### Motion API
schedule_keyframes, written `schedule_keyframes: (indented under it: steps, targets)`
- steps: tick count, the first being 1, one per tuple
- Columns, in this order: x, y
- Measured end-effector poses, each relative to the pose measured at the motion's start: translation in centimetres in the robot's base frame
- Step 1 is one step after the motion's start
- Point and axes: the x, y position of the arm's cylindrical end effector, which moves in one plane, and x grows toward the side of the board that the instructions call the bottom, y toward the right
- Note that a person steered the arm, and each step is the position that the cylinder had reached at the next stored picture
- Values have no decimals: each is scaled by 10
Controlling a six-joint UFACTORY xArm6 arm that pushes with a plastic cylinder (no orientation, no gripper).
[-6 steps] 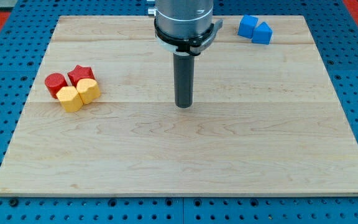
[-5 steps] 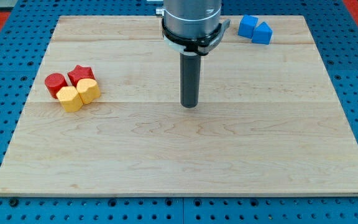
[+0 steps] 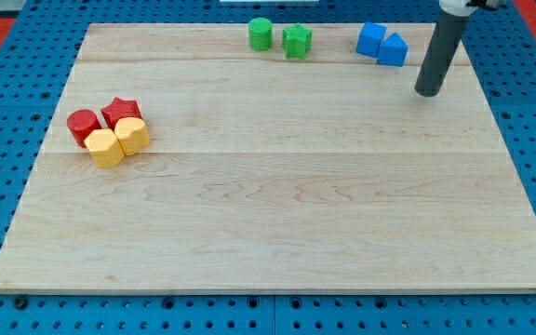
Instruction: Move your arm to the top right of the blue blocks
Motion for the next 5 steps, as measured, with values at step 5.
schedule_keyframes:
  steps: [5]
  targets:
    - [-114,-83]
